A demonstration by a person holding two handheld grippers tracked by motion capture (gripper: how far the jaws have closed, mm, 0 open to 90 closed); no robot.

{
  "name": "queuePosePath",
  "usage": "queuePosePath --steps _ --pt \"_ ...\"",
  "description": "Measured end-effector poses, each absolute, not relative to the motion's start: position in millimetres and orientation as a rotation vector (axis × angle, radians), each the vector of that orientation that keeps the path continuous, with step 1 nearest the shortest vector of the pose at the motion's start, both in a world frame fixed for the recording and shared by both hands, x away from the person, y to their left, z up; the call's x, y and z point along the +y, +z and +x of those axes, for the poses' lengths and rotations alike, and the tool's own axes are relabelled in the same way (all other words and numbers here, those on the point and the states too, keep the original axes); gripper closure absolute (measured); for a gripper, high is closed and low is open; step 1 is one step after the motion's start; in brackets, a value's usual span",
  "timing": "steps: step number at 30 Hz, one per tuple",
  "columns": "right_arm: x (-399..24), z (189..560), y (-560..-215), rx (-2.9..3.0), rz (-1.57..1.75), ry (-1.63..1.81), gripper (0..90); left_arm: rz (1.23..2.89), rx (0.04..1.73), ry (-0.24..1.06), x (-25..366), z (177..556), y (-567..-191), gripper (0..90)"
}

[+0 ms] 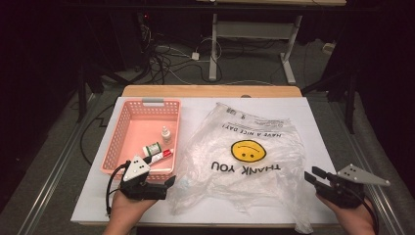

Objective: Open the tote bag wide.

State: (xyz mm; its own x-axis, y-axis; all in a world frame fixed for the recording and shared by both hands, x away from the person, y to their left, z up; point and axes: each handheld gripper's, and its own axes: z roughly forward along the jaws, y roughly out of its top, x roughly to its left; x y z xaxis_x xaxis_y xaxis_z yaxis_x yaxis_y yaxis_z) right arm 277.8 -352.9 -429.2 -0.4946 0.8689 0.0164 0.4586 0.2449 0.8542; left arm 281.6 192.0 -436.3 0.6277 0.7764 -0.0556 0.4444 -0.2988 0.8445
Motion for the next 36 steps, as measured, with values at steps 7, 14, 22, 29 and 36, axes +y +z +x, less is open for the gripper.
queuePosePath --steps 7,14,22,29,36 --pt "-364 334 -434 2.029 1.295 1.126 54.2 1.94 0.948 0.452 191 281 -436 2.8" --pt "-364 393 -443 1.985 1.368 1.087 51.3 1.934 0.956 0.472 192 281 -433 0.0" --pt "-367 452 -441 1.978 1.412 1.051 47.0 1.917 0.967 0.461 190 280 -432 0.0" --pt "-367 487 -459 1.996 1.512 0.999 37.0 1.927 0.937 0.464 186 277 -430 0.0" --pt "-359 497 -470 2.087 1.505 0.949 40.7 1.939 0.934 0.46 182 278 -432 0.0"
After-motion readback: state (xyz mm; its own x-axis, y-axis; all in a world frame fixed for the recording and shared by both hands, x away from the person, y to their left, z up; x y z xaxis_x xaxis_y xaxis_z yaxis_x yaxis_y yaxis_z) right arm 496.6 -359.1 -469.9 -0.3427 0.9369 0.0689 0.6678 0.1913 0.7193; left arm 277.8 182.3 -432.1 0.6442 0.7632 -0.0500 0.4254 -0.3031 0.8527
